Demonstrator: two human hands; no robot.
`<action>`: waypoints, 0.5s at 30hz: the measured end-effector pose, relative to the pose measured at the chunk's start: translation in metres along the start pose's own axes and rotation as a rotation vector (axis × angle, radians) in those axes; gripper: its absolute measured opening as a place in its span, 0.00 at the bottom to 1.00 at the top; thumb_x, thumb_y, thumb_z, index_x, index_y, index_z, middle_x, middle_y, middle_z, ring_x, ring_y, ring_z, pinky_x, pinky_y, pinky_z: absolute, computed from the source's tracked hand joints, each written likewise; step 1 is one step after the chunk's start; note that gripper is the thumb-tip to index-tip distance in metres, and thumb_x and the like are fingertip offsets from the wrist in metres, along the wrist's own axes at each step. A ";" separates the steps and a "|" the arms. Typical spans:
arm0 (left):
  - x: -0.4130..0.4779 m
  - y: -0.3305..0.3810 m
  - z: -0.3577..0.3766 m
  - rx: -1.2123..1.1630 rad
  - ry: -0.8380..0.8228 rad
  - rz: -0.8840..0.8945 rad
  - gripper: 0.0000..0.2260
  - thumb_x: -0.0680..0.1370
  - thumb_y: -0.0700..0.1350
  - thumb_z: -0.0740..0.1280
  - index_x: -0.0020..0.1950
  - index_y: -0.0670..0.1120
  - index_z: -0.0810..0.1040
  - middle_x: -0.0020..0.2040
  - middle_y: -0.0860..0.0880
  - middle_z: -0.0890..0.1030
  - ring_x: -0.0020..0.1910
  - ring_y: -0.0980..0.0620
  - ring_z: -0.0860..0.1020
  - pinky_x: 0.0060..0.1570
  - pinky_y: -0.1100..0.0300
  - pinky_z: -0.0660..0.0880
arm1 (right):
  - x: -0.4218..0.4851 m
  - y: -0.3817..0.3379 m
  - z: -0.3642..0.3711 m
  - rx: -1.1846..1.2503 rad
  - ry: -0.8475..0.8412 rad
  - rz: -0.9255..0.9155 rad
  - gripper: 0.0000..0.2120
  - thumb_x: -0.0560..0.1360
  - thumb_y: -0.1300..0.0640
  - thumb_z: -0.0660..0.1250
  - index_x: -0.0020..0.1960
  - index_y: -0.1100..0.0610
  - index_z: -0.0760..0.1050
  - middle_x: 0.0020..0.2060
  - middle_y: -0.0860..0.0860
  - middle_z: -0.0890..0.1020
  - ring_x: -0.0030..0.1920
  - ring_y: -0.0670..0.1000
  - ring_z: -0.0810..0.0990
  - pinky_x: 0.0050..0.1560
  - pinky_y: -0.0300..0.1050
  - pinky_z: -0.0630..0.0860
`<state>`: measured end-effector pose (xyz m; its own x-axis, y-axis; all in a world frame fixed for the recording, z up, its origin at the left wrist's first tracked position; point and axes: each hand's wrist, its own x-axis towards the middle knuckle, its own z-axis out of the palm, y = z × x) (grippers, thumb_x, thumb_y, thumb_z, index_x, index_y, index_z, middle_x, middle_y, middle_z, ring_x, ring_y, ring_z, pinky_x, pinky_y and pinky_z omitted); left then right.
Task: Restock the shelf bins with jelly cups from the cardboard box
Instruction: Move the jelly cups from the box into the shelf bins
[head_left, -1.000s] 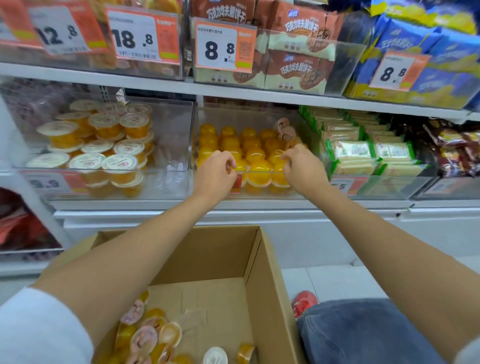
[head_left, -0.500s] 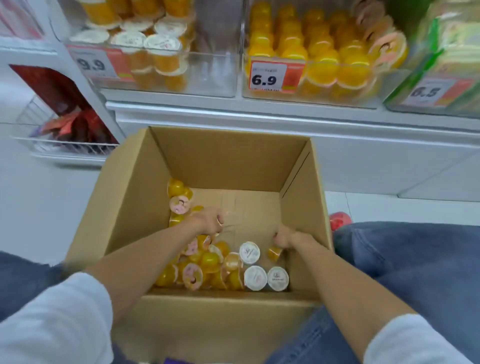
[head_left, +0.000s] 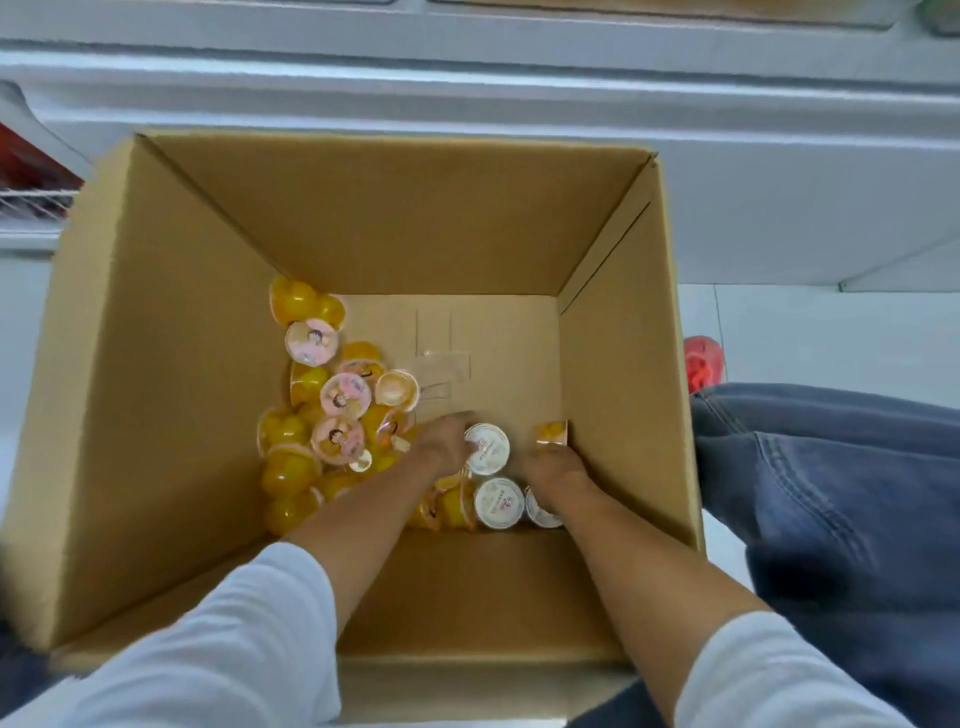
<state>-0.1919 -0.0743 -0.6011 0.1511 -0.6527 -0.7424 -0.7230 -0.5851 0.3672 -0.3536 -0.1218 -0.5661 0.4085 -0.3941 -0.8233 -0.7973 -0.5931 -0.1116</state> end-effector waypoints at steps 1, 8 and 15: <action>0.002 0.002 0.002 -0.005 0.012 -0.012 0.19 0.78 0.47 0.66 0.69 0.47 0.72 0.68 0.46 0.75 0.66 0.45 0.73 0.63 0.56 0.69 | 0.001 0.001 -0.003 0.047 -0.001 0.045 0.17 0.81 0.61 0.56 0.68 0.60 0.71 0.67 0.56 0.74 0.67 0.57 0.73 0.61 0.38 0.72; 0.010 0.003 0.006 -0.157 0.037 -0.106 0.08 0.75 0.45 0.71 0.49 0.43 0.75 0.56 0.43 0.80 0.57 0.43 0.77 0.54 0.54 0.73 | 0.009 0.006 -0.015 0.214 -0.011 0.149 0.04 0.77 0.59 0.67 0.48 0.60 0.78 0.52 0.57 0.81 0.55 0.56 0.80 0.47 0.43 0.73; 0.006 -0.009 -0.035 -0.344 0.156 0.000 0.14 0.75 0.36 0.68 0.35 0.49 0.68 0.37 0.50 0.72 0.42 0.48 0.73 0.43 0.57 0.72 | 0.006 0.000 -0.062 0.431 0.277 0.079 0.08 0.77 0.60 0.65 0.40 0.56 0.71 0.45 0.57 0.77 0.50 0.57 0.78 0.49 0.43 0.72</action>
<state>-0.1607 -0.0899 -0.5888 0.2710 -0.7025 -0.6580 -0.4582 -0.6954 0.5536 -0.3235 -0.1683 -0.5368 0.3955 -0.6316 -0.6668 -0.9172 -0.2340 -0.3224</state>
